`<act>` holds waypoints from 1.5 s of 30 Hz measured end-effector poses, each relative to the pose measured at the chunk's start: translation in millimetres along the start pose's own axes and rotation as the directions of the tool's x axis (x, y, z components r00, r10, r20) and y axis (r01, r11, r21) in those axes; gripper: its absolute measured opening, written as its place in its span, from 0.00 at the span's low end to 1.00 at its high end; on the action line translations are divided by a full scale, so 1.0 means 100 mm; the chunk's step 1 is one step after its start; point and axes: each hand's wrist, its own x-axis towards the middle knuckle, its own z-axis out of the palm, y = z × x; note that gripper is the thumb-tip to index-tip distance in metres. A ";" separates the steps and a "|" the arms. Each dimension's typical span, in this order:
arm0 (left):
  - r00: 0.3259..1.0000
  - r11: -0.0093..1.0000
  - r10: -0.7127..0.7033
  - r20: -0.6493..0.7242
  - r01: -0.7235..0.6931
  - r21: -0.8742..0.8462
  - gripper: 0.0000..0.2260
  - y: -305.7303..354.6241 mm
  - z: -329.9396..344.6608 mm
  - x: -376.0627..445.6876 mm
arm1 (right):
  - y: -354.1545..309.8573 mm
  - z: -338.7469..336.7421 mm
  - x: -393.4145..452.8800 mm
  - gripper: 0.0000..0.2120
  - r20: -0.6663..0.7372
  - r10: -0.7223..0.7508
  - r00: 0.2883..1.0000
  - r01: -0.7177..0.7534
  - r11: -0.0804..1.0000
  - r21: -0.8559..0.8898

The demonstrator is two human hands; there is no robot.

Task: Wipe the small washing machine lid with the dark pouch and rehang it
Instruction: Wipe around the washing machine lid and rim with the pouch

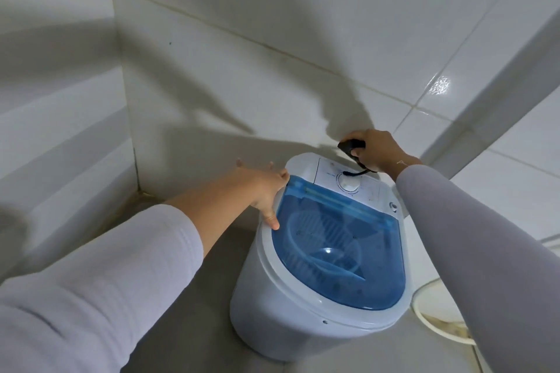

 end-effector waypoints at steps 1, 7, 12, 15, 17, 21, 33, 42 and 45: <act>1.000 1.000 0.001 0.010 -0.001 0.012 0.55 0.01 0.00 0.03 | 0.02 0.03 0.00 0.19 0.001 0.007 1.000 -0.007 1.000 0.009; 1.000 0.997 -0.016 0.027 0.014 0.079 0.55 0.01 0.00 0.05 | 0.06 0.22 0.04 0.21 0.011 0.036 0.999 -0.036 0.999 -0.004; 0.999 0.996 -0.006 0.034 0.003 0.091 0.53 0.04 -0.02 0.02 | 0.02 0.35 0.12 0.20 0.026 0.071 0.997 -0.070 0.997 -0.033; 0.999 0.995 -0.015 0.052 0.010 0.097 0.53 0.04 -0.01 0.02 | -0.04 0.37 0.15 0.14 0.004 0.078 0.997 -0.078 0.997 -0.004; 0.998 0.994 -0.021 0.057 0.014 0.112 0.53 0.05 -0.02 0.01 | -0.07 0.38 0.16 0.12 -0.004 0.062 0.998 -0.062 0.998 0.016; 0.998 0.994 -0.023 0.062 0.016 0.109 0.53 0.05 -0.03 0.00 | -0.06 0.40 0.17 0.11 -0.003 0.035 0.999 -0.035 0.999 0.008; 0.995 0.988 -0.046 0.093 0.032 0.152 0.53 0.09 -0.05 0.01 | 0.10 0.44 0.11 0.15 -0.053 -0.123 0.991 0.127 0.989 0.081; 0.993 0.987 -0.062 0.097 0.046 0.156 0.53 0.12 -0.07 0.01 | 0.04 0.40 0.06 0.20 0.015 -0.289 0.957 0.289 0.957 0.025; 0.994 0.987 -0.060 0.095 0.045 0.155 0.53 0.13 -0.07 0.01 | 0.01 0.37 0.02 0.21 0.060 -0.333 0.941 0.333 0.943 0.002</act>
